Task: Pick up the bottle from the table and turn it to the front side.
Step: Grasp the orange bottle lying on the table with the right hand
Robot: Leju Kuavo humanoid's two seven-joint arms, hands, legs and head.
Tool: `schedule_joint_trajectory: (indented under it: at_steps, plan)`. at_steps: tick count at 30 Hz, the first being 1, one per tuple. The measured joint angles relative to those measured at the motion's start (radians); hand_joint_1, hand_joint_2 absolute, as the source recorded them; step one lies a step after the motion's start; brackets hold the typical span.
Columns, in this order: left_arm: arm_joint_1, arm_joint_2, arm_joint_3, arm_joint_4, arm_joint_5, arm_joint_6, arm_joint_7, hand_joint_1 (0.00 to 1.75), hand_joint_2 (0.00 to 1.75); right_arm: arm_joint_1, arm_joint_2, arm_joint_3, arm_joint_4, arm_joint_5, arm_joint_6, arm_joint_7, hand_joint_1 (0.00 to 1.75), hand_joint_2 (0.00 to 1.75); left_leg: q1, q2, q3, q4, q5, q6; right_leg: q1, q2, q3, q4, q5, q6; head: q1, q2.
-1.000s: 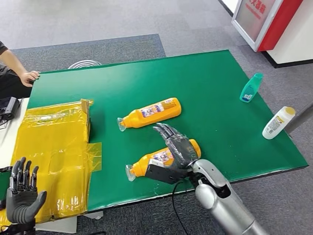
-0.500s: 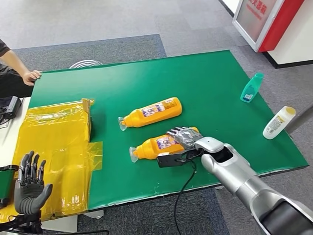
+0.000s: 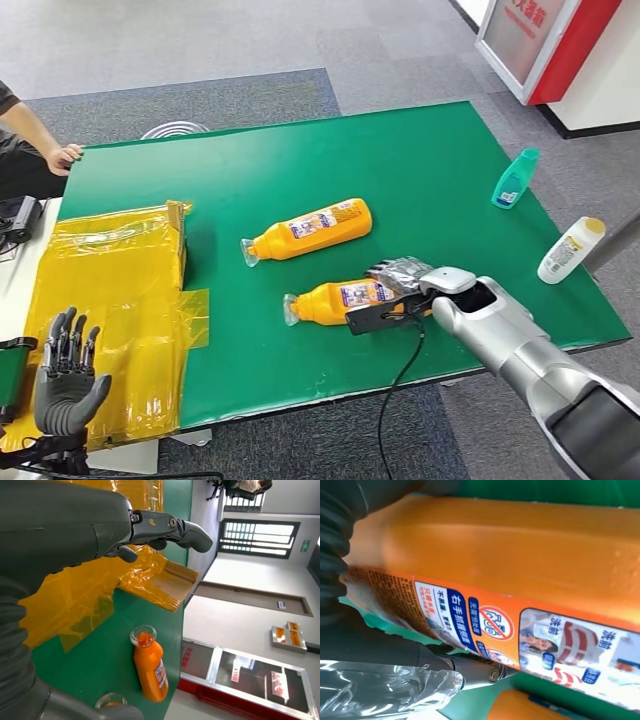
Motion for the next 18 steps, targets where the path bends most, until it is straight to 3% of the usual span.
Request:
schedule_joint_trajectory:
  at_steps: [9,13,18]
  plan:
    - [-0.002,0.004,-0.013,0.007,0.001,0.004,0.000,0.00,1.75,-0.003,-0.002,0.024,0.019,-0.049,-0.023,0.015,0.00,1.75,0.000,0.000,0.000,0.000,0.000,0.000,0.000,0.000,0.000,0.000,0.000,0.000,0.000,0.000]
    - [-0.002,0.004,-0.017,0.007,0.002,0.007,0.000,0.00,1.75,-0.003,-0.002,0.034,0.026,-0.060,-0.059,0.035,1.69,1.75,0.000,0.000,0.000,0.000,0.000,0.000,0.000,0.000,0.000,0.000,0.000,0.000,0.000,0.000]
    - [-0.001,0.004,-0.018,0.007,0.003,0.011,0.000,0.00,1.75,-0.002,-0.002,0.040,0.031,-0.074,-0.086,0.040,1.75,1.75,0.000,0.000,0.000,0.000,0.000,0.000,0.000,0.000,0.000,0.000,0.000,0.000,0.000,0.000]
